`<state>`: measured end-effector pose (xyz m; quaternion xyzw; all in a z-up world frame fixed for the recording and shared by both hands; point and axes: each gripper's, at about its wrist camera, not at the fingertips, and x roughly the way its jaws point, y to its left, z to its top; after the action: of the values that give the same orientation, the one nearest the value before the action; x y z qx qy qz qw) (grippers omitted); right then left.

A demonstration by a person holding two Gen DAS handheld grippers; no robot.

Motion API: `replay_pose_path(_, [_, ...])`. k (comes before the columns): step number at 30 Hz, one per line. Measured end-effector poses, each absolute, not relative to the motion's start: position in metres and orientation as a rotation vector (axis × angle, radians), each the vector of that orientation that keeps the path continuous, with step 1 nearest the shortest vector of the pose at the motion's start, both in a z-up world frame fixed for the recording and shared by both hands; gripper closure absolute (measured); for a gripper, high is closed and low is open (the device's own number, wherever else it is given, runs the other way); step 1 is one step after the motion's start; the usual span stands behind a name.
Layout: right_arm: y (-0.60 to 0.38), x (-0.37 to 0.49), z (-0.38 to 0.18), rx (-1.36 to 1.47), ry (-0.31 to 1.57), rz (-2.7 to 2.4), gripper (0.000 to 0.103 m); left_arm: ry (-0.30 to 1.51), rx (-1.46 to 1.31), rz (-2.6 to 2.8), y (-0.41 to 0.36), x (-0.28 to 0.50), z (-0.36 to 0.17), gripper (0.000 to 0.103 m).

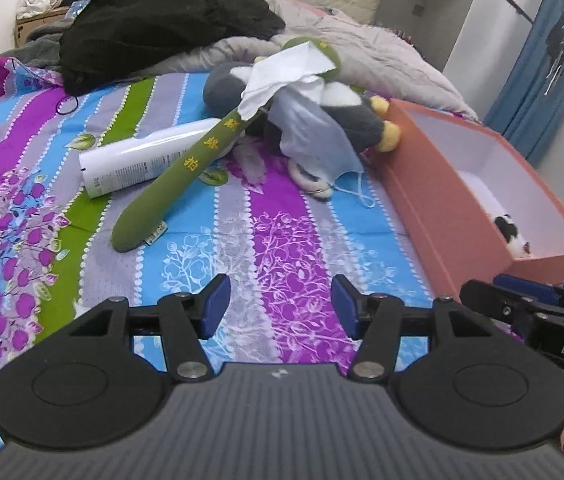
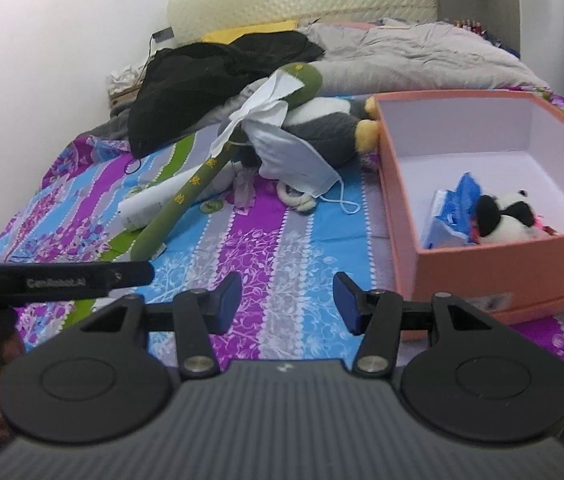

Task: Organize soft objects
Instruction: 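Move both tools back toward the pile of soft items, then grasp the clear plastic item with the left tool while the right tool grasps the white fluffy hair tie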

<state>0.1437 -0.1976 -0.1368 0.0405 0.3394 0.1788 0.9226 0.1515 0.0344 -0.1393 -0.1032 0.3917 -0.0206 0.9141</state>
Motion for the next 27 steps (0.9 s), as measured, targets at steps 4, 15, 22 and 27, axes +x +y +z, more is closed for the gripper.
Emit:
replay_pose_path(4, [-0.189,0.172,-0.150,0.093,0.721,0.371,0.049,0.822,-0.209,-0.033,0.037,0.179,-0.159,0.041])
replay_pose_path(15, [-0.166,0.262,-0.192,0.075,0.777,0.343,0.050,0.820,-0.228,-0.015,0.040,0.274,-0.207,0.041])
replay_pose_path(22, [-0.152,0.313,-0.217,0.093,0.813,0.335,0.057,0.805,-0.199,-0.015,0.037,0.322,-0.231,0.042])
replay_pose_path(27, [-0.145,0.343,-0.232,0.142,0.835,0.335,0.059,0.782,-0.185,0.010,0.038,0.347,-0.243,0.043])
